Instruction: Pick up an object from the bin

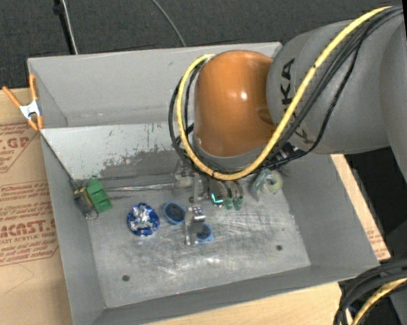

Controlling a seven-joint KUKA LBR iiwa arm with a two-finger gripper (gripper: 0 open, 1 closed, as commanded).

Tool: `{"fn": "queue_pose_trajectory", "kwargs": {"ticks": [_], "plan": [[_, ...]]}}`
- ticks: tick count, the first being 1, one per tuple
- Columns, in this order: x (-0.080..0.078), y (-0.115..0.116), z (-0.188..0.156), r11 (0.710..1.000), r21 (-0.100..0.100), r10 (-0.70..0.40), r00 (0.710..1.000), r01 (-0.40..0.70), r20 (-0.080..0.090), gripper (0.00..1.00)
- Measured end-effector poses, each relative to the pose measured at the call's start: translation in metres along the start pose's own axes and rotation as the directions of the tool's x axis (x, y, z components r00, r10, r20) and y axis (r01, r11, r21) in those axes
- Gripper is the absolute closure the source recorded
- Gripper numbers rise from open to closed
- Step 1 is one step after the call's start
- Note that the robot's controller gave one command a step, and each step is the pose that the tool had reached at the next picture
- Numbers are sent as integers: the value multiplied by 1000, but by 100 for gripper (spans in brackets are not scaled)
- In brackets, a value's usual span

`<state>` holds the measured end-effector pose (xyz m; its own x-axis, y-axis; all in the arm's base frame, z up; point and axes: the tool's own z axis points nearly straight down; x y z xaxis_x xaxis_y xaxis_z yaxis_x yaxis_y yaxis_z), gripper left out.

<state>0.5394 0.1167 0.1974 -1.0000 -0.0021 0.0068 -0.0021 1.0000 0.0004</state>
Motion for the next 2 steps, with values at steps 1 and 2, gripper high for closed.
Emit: {"fn": "queue_pose_trajectory", "kwargs": {"ticks": [1,2], "plan": [[-26,13,121,999,-2,-38,999,38,13,0],[-35,62,110,997,-2,-75,997,75,11,0]]}}
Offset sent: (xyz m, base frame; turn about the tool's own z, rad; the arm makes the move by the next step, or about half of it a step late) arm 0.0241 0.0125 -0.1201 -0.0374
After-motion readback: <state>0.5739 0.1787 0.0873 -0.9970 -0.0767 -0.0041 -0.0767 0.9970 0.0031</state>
